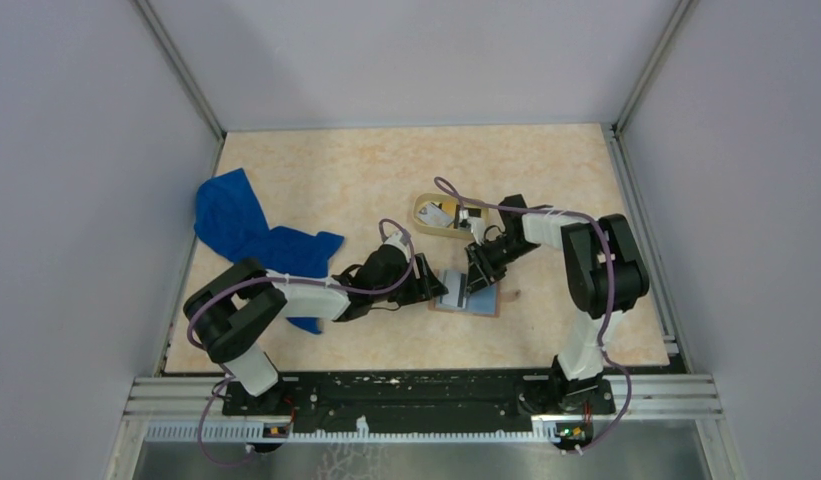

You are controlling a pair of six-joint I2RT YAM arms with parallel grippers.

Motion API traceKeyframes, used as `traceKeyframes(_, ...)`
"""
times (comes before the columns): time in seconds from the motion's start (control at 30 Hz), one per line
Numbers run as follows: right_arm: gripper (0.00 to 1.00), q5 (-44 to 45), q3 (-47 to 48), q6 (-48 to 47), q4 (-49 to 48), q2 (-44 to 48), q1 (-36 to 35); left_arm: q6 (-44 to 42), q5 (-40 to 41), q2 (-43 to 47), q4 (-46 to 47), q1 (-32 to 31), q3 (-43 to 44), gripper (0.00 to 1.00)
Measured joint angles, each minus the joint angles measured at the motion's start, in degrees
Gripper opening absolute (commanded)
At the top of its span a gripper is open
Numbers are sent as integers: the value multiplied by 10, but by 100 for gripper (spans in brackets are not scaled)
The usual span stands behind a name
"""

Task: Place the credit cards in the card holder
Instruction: Close the card holder at the center of the board.

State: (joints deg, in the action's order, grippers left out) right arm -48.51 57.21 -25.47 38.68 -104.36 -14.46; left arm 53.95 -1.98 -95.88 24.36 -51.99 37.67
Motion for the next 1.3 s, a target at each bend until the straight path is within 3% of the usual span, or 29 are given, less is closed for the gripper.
traceKeyframes(0.23, 30, -2, 3, 1, 3, -3, 1, -2, -9, 0, 7, 0, -4, 69)
traceKeyframes(0.47, 30, -3, 3, 0, 3, -6, 2, -2, -49, 8, 88, 8, -57, 68)
traceKeyframes(0.83, 30, -11, 3, 0, 4, -9, 4, -2, -76, -2, 97, 14, -52, 68)
traceKeyframes(1.3, 30, -16, 7, -8, 17, -13, 4, 17, -115, -14, 167, 17, -68, 56)
